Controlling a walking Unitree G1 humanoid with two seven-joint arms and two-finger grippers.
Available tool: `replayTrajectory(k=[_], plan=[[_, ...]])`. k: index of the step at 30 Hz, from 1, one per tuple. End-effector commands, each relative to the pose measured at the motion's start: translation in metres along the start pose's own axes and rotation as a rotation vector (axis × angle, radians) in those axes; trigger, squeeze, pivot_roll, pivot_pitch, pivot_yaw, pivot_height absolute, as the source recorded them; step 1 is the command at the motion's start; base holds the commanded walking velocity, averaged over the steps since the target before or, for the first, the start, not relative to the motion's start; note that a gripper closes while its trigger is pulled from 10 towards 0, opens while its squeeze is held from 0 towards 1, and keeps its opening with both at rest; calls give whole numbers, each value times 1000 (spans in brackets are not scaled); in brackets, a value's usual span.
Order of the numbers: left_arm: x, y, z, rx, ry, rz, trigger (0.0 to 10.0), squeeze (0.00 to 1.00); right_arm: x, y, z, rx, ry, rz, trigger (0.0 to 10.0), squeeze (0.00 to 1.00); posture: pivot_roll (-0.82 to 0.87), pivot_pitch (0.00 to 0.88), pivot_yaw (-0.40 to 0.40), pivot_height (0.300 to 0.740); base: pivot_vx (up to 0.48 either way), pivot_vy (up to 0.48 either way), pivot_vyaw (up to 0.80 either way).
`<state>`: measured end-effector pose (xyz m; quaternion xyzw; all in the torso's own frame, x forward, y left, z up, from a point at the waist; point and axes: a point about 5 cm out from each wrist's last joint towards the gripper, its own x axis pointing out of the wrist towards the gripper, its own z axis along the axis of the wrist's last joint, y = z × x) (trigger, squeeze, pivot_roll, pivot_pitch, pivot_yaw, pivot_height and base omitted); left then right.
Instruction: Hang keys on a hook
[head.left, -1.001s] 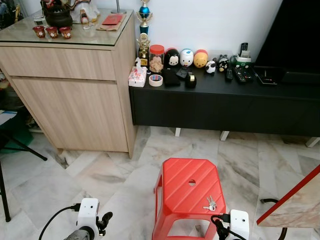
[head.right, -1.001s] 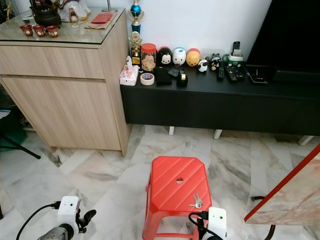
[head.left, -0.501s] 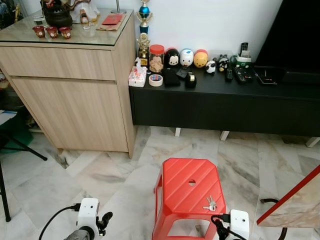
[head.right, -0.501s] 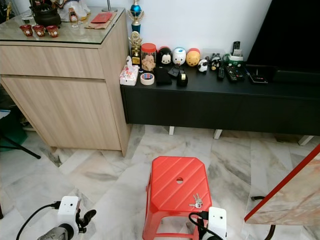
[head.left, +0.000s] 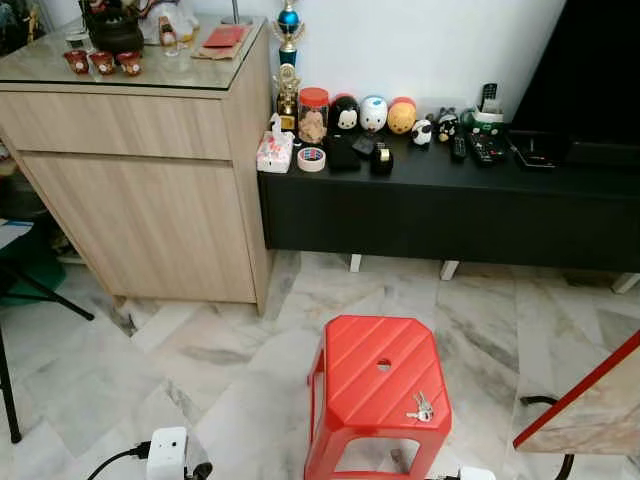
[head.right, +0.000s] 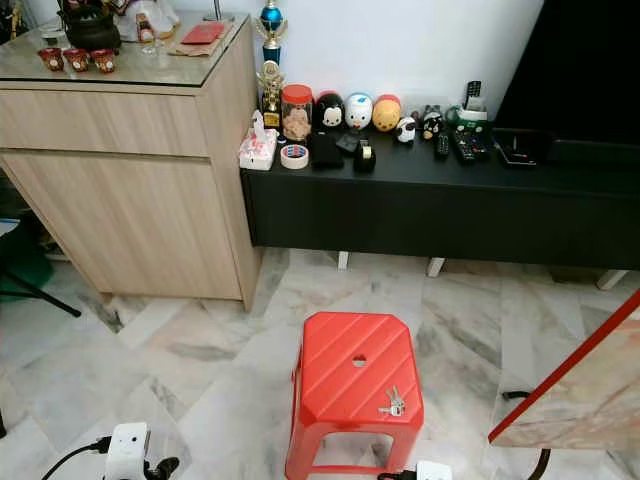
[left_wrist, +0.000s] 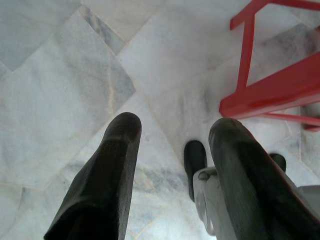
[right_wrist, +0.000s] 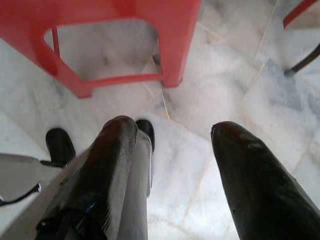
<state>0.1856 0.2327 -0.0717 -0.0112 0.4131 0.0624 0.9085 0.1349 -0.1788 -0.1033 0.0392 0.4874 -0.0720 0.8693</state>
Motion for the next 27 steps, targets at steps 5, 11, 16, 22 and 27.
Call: replayTrajectory(k=[5, 11, 16, 22, 27], plan=[[0, -1, -6, -22, 28, 9, 10000, 0, 1, 1, 4, -3, -12, 5, 10000, 0, 10, 0, -34, 740, 0, 0, 0], [0, -2, -6, -28, 33, 1, 10000, 0, 1, 1, 6, 15, -24, 11, 10000, 0, 10, 0, -35, 740, 0, 0, 0], [-1, -2, -8, -10, 54, 5, 10000, 0, 1, 2, 8, 17, -28, 17, 10000, 0, 9, 0, -35, 740, 0, 0, 0], [-1, -4, -11, 1, 70, -14, 10000, 0, 1, 2, 8, 18, -28, 17, 10000, 0, 10, 0, -35, 740, 0, 0, 0], [-1, -5, -11, -3, 66, -16, 10000, 0, 1, 3, 6, 14, -21, 19, 10000, 0, 10, 0, -35, 740, 0, 0, 0]])
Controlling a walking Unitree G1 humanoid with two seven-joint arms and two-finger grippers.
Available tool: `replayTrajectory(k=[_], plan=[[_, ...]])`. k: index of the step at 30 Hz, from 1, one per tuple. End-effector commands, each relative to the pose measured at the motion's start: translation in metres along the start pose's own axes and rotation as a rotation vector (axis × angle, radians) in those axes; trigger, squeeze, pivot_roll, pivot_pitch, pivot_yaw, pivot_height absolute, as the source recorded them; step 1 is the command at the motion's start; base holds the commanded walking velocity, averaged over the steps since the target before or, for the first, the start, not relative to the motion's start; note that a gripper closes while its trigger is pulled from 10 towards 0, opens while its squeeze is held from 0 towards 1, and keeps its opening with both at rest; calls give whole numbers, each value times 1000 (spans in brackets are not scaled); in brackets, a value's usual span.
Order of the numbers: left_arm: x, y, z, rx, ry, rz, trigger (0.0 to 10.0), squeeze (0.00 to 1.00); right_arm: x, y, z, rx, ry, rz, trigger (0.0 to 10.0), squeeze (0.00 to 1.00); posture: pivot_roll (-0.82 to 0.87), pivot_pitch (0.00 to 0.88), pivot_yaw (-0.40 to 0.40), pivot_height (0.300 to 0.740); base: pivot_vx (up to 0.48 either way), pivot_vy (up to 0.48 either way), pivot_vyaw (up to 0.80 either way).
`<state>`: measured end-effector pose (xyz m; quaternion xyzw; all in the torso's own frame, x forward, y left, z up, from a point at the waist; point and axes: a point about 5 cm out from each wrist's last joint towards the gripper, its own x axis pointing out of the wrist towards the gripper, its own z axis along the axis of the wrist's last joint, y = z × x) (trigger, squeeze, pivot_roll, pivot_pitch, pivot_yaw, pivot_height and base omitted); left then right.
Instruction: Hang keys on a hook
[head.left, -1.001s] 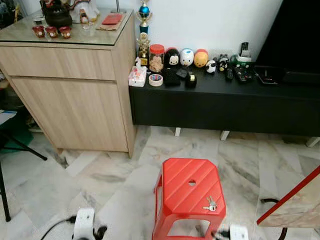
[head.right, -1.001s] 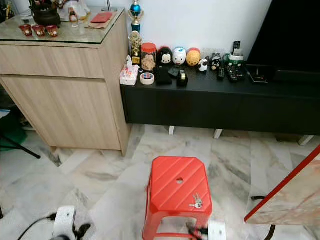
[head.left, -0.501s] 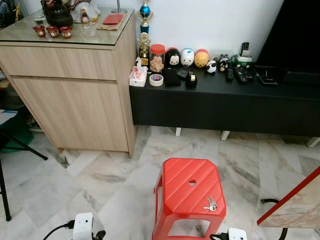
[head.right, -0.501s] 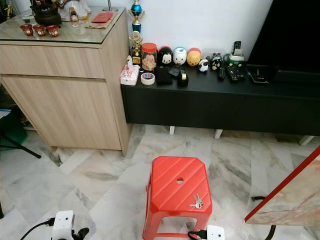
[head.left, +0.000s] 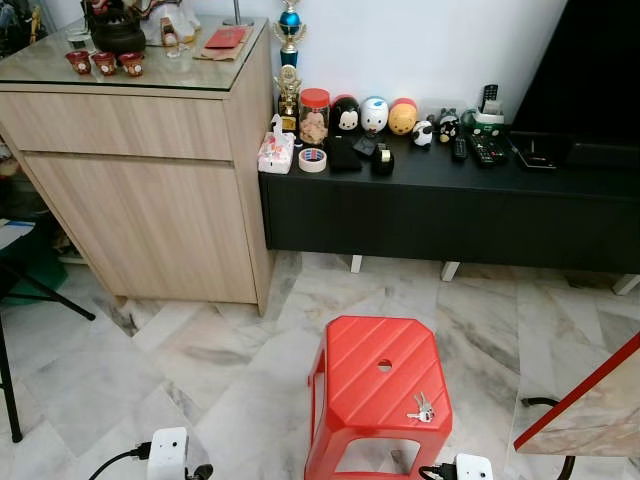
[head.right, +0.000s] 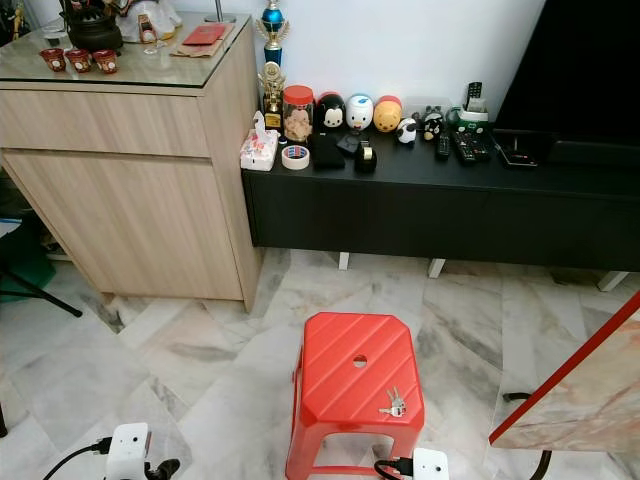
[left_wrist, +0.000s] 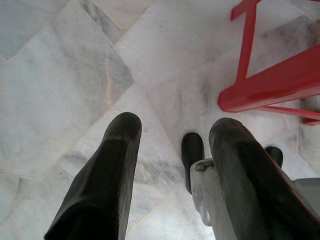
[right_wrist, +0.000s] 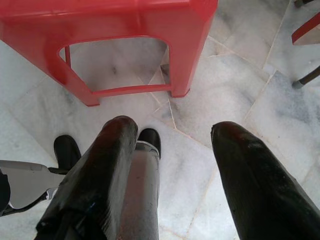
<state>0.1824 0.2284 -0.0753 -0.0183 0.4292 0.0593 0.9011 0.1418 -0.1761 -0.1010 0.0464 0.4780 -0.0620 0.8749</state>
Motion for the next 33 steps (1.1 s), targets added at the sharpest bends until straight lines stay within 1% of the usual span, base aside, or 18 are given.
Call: replayTrajectory(k=[1, 3, 6, 16, 33], plan=[[-1, -1, -6, 6, 30, -5, 10000, 0, 0, -1, 0, 10, -1, -7, 10000, 0, 10, 0, -35, 740, 0, 0, 0], [-1, -2, -5, 6, 29, -6, 10000, 0, 0, -1, -1, 2, 4, -8, 10000, 0, 10, 0, -35, 740, 0, 0, 0], [0, -4, -4, 14, 24, -10, 10000, 0, 0, -1, 1, 20, -11, -2, 10000, 0, 10, 0, -35, 740, 0, 0, 0], [1, -8, -2, 32, 24, -24, 10000, 0, 0, 1, 0, 18, -9, 4, 10000, 0, 13, 0, -34, 740, 0, 0, 0], [1, -8, 0, 32, 23, -28, 10000, 0, 0, 3, -1, 14, -2, 9, 10000, 0, 16, 0, -34, 740, 0, 0, 0]])
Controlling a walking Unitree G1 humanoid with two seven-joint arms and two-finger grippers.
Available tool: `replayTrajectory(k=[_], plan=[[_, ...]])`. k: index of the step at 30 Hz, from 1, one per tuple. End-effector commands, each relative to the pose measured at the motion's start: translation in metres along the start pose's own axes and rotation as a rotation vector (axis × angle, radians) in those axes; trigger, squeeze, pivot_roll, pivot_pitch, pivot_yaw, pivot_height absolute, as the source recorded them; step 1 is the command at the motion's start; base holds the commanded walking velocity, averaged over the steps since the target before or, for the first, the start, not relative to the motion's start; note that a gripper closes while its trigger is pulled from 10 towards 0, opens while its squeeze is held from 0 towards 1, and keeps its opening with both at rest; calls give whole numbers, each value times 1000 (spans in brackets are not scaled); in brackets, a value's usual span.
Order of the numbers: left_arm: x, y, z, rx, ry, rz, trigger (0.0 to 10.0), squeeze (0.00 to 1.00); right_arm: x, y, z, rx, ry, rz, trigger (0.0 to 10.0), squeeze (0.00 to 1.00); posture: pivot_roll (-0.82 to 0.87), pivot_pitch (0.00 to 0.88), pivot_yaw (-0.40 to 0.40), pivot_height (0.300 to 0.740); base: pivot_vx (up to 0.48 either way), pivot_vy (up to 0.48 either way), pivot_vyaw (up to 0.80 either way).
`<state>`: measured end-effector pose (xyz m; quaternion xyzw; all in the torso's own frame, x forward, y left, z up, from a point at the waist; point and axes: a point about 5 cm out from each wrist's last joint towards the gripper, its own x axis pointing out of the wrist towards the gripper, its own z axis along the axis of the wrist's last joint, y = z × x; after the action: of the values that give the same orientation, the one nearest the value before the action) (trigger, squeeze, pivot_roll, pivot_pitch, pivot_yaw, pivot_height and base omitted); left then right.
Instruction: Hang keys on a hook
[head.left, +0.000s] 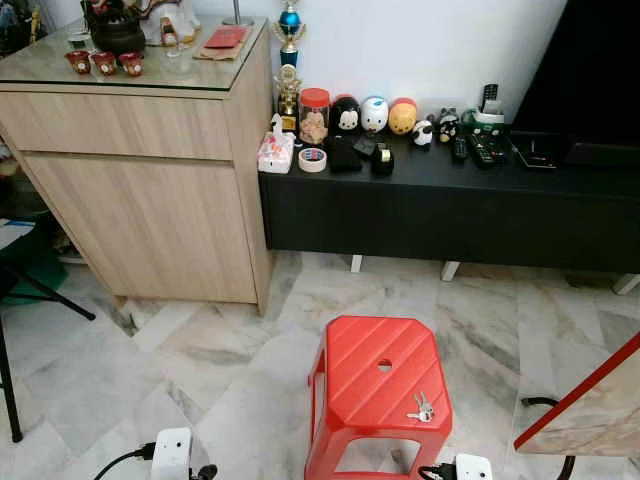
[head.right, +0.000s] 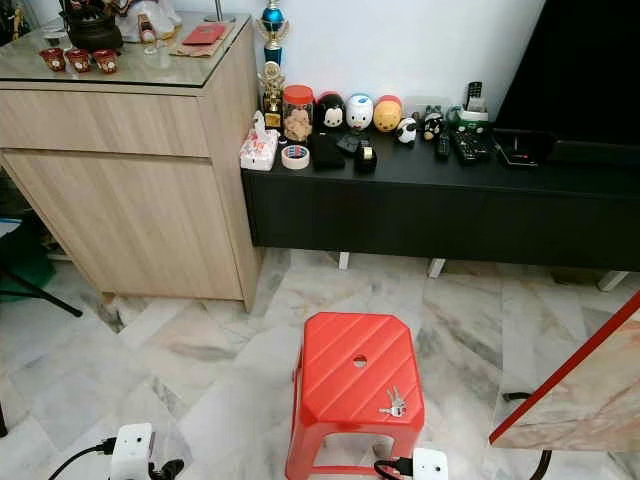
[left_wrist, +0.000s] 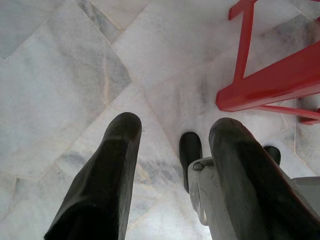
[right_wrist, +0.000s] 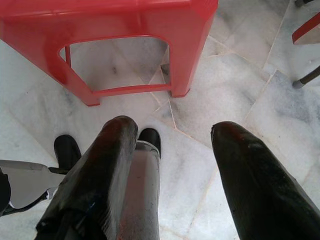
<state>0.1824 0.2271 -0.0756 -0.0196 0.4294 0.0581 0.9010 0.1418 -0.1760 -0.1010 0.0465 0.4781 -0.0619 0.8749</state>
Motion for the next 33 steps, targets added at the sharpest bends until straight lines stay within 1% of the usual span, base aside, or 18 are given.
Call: replayTrajectory(k=[1, 33], plan=[[1, -6, 0, 34, 21, -25, 10000, 0, 0, 3, -1, 14, -2, 9, 10000, 0, 16, 0, -34, 740, 0, 0, 0], [2, -9, 4, 32, 10, -30, 10000, 0, 0, 5, -1, 14, 0, 16, 10000, 0, 20, 0, -35, 740, 0, 0, 0]])
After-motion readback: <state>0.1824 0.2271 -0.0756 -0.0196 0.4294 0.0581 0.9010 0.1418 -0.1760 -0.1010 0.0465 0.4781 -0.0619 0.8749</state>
